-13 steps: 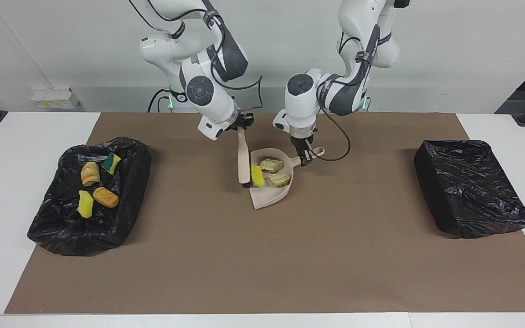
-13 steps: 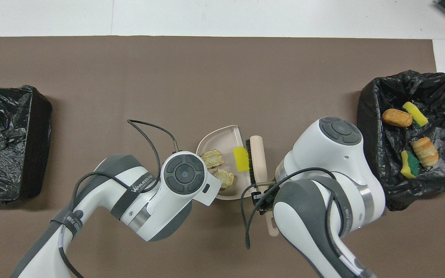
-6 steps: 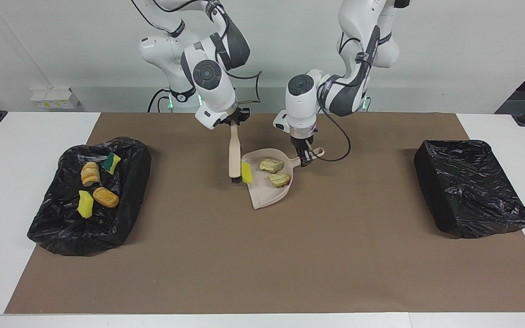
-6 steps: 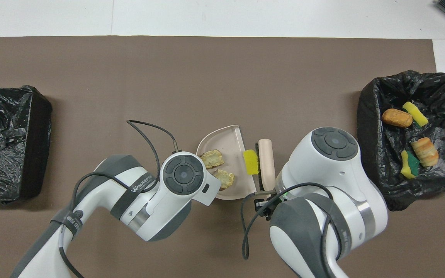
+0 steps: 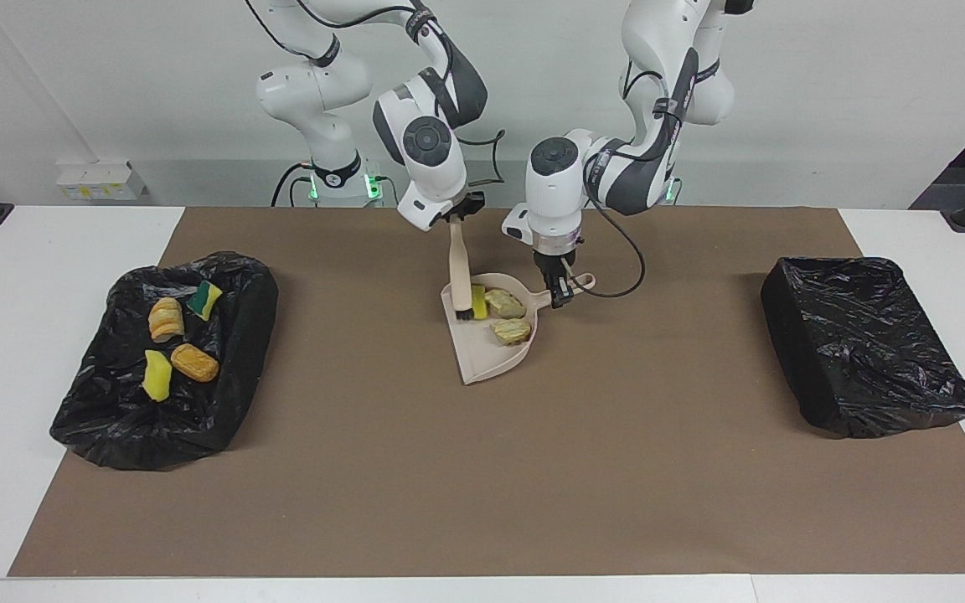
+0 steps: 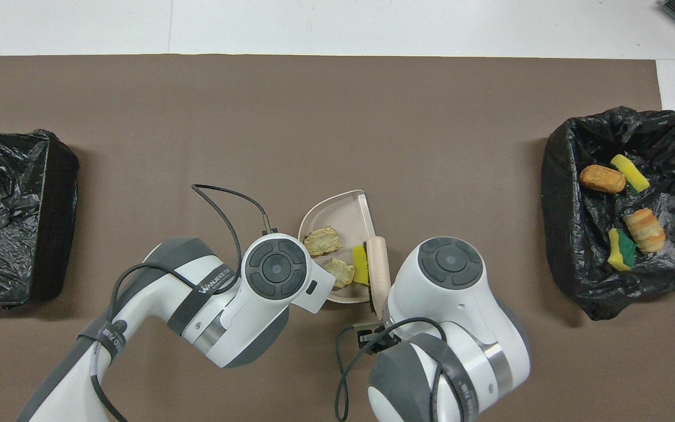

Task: Sweep and dump trash in bin
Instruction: 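Sweep the bread and sponge into the dustpan with the right gripper's brush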

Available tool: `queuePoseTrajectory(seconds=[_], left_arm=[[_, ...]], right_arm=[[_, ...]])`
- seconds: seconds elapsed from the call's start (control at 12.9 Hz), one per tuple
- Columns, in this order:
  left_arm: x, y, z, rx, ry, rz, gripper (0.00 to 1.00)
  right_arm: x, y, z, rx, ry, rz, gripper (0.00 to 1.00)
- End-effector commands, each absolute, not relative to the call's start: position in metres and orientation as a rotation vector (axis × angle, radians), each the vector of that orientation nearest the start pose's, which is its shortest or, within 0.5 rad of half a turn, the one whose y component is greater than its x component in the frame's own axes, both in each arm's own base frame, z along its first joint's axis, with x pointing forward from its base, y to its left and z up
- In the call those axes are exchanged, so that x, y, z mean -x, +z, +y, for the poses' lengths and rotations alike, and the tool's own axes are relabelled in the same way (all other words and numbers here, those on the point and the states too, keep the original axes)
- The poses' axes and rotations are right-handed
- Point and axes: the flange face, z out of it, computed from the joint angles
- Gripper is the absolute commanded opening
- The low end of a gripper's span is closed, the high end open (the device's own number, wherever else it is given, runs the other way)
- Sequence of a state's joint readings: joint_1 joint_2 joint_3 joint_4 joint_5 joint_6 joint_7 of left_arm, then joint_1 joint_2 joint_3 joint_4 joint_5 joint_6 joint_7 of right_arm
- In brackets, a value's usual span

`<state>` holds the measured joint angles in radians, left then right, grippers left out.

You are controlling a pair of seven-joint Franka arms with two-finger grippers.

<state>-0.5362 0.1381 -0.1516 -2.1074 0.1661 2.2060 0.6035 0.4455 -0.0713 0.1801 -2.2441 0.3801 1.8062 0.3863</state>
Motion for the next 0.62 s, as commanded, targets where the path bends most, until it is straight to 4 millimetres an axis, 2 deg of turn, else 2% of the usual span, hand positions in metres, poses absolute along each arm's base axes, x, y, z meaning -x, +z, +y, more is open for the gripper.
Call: queuePoseTrajectory(seconds=[0.0,0.31,0.54], left_arm=[[-0.429,0.348,-0.346,2.319,0.02,1.947,0.0],[-0.43,0.348,-0.345,2.325,0.02,1.942,0.0],[-0.433,0.348,-0.345,2.326,-0.002,1.946,0.0]], right_arm=[[-0.335,0.386,0.299,2.874,0.73,-0.044,0.0],[-0.324,0.394,0.317,2.801,0.785,0.053,0.0],[-0.315,0.431,0.32,2.772,0.804,0.101,0.0]])
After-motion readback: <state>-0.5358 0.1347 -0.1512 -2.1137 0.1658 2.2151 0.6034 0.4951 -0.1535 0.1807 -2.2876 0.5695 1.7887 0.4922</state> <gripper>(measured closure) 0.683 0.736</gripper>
